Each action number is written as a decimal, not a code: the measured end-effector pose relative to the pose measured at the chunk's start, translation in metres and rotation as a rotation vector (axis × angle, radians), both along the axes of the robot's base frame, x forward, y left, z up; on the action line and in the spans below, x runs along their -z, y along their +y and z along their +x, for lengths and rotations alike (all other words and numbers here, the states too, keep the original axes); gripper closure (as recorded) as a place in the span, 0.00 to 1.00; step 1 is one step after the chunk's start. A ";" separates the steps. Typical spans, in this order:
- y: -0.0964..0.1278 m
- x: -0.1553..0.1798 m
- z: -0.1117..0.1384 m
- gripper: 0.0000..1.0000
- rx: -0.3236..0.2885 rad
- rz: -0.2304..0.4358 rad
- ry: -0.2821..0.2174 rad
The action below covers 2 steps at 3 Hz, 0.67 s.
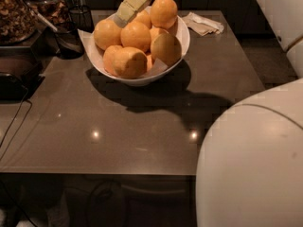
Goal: Pick orange from white bowl
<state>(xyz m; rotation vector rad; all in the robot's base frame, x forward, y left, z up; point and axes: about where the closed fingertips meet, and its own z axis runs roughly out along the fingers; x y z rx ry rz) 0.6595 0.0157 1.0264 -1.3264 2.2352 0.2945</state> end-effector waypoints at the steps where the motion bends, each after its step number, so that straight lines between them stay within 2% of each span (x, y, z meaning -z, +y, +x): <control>1: 0.005 0.002 -0.006 0.00 0.021 -0.043 -0.009; 2: 0.011 0.006 -0.010 0.01 0.042 -0.067 -0.005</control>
Offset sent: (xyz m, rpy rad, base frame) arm -0.0210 0.0147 -0.0092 -0.0989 -0.0002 -0.0730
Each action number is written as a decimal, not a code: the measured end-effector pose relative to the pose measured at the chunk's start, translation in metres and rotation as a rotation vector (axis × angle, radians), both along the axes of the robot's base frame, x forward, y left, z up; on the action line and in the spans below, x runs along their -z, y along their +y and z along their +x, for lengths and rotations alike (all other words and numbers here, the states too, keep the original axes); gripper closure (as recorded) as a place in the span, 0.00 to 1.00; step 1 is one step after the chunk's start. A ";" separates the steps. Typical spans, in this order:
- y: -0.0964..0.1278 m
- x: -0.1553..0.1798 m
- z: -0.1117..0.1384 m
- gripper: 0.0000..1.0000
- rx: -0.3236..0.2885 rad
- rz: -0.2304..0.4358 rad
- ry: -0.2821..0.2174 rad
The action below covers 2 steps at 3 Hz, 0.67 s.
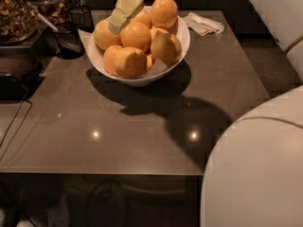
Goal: Pick orange from white bowl
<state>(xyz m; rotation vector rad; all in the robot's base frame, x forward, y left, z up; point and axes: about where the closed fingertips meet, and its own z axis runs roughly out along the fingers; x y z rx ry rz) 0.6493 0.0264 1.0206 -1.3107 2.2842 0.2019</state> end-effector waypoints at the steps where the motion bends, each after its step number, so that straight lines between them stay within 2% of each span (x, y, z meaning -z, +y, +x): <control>1: 0.003 0.004 -0.002 0.05 0.026 -0.014 0.011; 2: 0.003 0.009 0.000 0.14 0.056 -0.021 0.030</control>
Offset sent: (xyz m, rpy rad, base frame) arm 0.0003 -0.0008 -0.0130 -0.0329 0.0557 -0.0965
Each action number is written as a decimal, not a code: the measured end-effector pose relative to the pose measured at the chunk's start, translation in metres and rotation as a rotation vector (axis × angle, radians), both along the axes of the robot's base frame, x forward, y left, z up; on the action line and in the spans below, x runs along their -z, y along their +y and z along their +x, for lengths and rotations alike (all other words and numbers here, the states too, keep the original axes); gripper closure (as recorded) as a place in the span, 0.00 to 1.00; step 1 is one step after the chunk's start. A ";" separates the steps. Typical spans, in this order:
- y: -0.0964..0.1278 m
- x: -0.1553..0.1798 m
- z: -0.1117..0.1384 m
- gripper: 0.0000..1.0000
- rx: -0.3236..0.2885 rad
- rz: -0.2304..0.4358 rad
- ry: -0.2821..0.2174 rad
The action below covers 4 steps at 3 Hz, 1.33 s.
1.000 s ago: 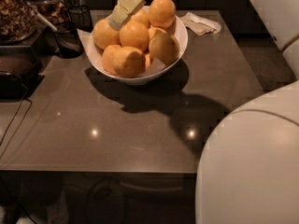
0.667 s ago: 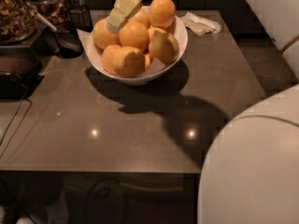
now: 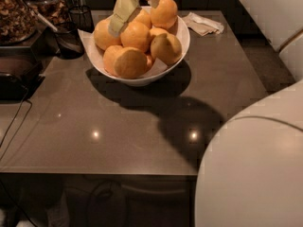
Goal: Pick orange from white bowl
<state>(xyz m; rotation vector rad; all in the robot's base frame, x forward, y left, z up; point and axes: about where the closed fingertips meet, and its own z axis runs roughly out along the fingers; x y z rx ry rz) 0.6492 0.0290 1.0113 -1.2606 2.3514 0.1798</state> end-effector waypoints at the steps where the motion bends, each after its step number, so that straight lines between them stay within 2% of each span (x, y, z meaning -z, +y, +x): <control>1: -0.005 0.004 0.006 0.20 0.029 -0.008 0.012; 4: -0.014 0.025 0.022 0.29 0.060 0.012 0.077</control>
Offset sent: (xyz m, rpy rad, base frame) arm 0.0218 -0.0215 -0.0104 -0.0027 0.0488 -0.0769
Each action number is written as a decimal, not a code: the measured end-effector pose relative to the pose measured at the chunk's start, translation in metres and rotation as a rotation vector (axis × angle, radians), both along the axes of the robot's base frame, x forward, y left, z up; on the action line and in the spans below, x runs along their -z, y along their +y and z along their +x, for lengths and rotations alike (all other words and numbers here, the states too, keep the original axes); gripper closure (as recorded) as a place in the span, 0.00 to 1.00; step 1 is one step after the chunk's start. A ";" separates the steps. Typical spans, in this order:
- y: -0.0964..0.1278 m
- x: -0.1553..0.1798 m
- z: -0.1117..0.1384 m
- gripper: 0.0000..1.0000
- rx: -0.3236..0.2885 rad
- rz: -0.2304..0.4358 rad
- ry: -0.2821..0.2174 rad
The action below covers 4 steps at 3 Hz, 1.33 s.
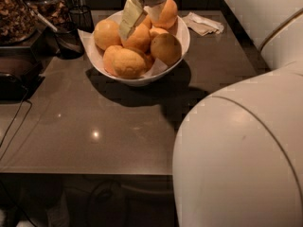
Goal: Pick orange from white bowl
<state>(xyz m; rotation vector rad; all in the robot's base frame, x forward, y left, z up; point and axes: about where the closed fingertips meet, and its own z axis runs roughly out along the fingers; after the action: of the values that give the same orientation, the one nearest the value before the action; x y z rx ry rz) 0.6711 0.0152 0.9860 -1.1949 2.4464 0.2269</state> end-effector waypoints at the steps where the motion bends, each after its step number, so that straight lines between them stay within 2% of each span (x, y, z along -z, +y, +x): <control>1: -0.003 0.008 0.004 0.36 0.011 0.008 0.023; 4: 0.001 0.028 0.017 0.36 -0.019 0.012 0.066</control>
Offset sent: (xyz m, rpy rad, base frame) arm 0.0114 -0.0119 -0.0115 0.0067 0.0530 -0.0122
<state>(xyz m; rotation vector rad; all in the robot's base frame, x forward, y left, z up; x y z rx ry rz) 0.6882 0.0158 0.9582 -1.2244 2.4876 0.2910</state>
